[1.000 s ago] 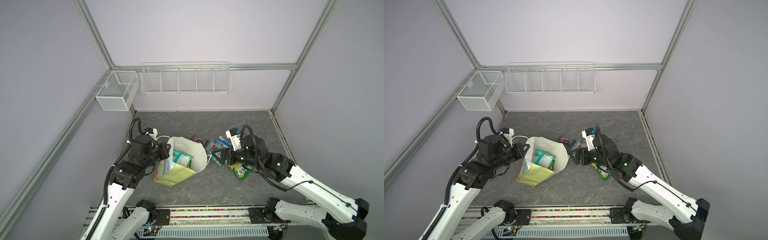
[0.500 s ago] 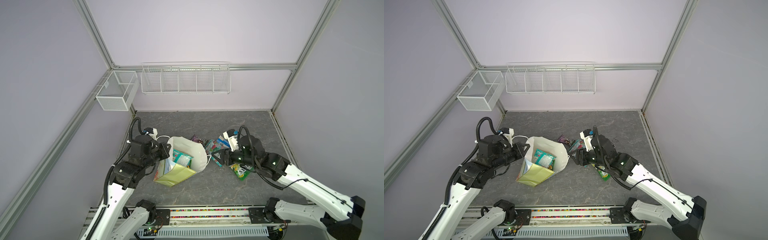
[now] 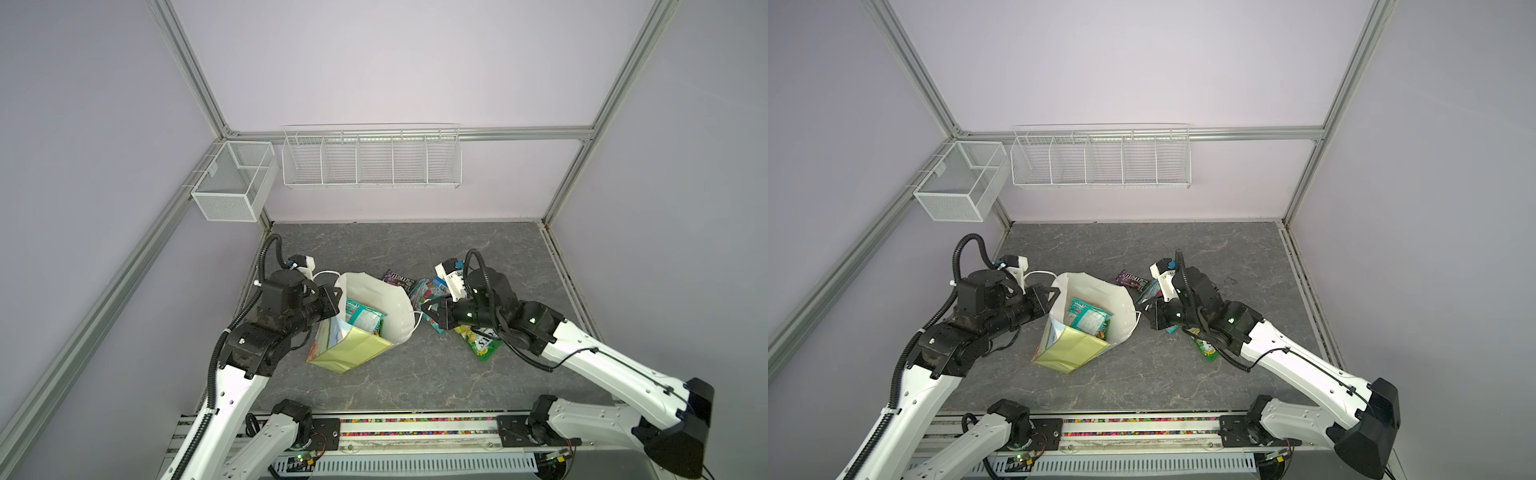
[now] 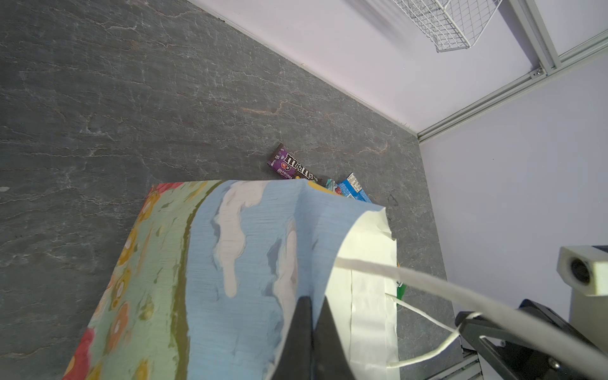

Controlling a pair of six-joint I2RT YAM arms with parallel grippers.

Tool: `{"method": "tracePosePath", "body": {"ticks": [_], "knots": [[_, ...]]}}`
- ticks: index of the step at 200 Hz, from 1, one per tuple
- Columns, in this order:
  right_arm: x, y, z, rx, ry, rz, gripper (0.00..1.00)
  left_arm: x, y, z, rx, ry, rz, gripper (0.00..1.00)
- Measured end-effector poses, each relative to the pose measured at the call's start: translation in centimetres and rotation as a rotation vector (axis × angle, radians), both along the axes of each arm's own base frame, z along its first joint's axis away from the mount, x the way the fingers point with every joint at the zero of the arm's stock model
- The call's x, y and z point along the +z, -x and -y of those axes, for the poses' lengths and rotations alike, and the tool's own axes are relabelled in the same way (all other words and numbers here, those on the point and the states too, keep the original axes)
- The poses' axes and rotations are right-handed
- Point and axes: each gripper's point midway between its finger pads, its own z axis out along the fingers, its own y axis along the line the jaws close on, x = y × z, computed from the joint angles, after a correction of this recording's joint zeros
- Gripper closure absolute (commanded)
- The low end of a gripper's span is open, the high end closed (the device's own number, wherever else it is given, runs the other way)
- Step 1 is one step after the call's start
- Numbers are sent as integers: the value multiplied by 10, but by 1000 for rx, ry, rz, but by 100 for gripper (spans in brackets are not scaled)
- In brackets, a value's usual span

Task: Place the snacks into the paper bag
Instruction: Place the paper bag at the center of the table.

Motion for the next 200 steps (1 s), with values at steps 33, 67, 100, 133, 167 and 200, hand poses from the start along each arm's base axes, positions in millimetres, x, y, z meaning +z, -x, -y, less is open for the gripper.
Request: {"method": "tracePosePath", "body": {"ticks": [33,67,100,133,167,200], "knots": [[1,1,-1,5,-3,1,94,0,-1,0,0,0,0,100],[10,1,-2,12,-17,13,93,0,-2,1,0,1,1,100],[48,1,-7,40,-75,68,93,-1,-4,2,1,2,-2,100],[87,5,-16,92,-173,147,93,-8,-4,2,1,-9,-30,100],[79,3,-17,89,-162,138,93,-20,-9,3,1,-26,-54,100],[57,0,-20,89,-127,99,93,-21,-12,6,-1,-22,-44,100]]}}
